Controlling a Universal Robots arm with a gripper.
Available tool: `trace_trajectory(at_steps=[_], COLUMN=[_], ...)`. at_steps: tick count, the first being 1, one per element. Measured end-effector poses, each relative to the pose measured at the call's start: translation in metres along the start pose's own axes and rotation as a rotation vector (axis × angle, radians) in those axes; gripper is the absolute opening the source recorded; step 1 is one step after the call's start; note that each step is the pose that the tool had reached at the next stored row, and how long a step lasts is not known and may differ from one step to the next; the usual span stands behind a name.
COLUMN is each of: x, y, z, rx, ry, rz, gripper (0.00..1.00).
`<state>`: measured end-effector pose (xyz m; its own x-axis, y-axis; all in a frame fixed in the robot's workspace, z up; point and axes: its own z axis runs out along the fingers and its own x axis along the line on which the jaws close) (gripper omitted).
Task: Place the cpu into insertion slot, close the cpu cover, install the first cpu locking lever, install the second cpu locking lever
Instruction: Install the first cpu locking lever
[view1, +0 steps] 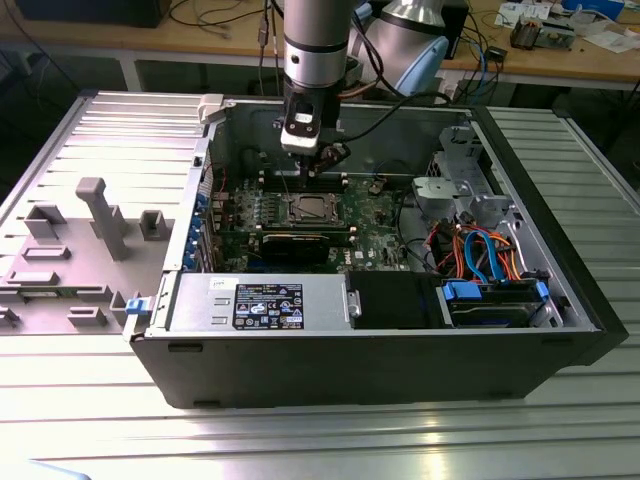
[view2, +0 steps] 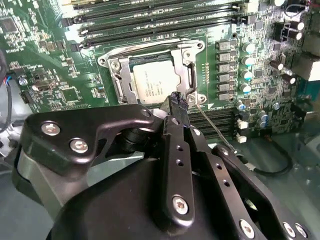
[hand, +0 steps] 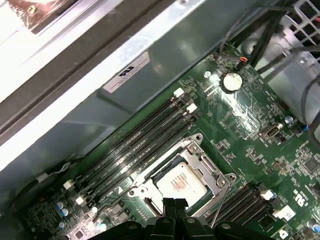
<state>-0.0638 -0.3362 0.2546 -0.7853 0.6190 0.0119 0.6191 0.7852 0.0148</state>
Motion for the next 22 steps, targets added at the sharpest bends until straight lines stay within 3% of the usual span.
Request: trace_trajectory(at_steps=[1,17,20,22], x=[0.0,0.0,0.0,0.0], y=[0.0,0.0,0.0,0.0], z=[0.0,0.0,0.0,0.0], rx=[0.0004,0.0004,0.0008,0.0013], ry=[0.0005,0.0005,0.001,0.0016], rz=[-0.03,-0.035,-0.068,-0.11], gripper=[0.11,0.11,0.11,0.11])
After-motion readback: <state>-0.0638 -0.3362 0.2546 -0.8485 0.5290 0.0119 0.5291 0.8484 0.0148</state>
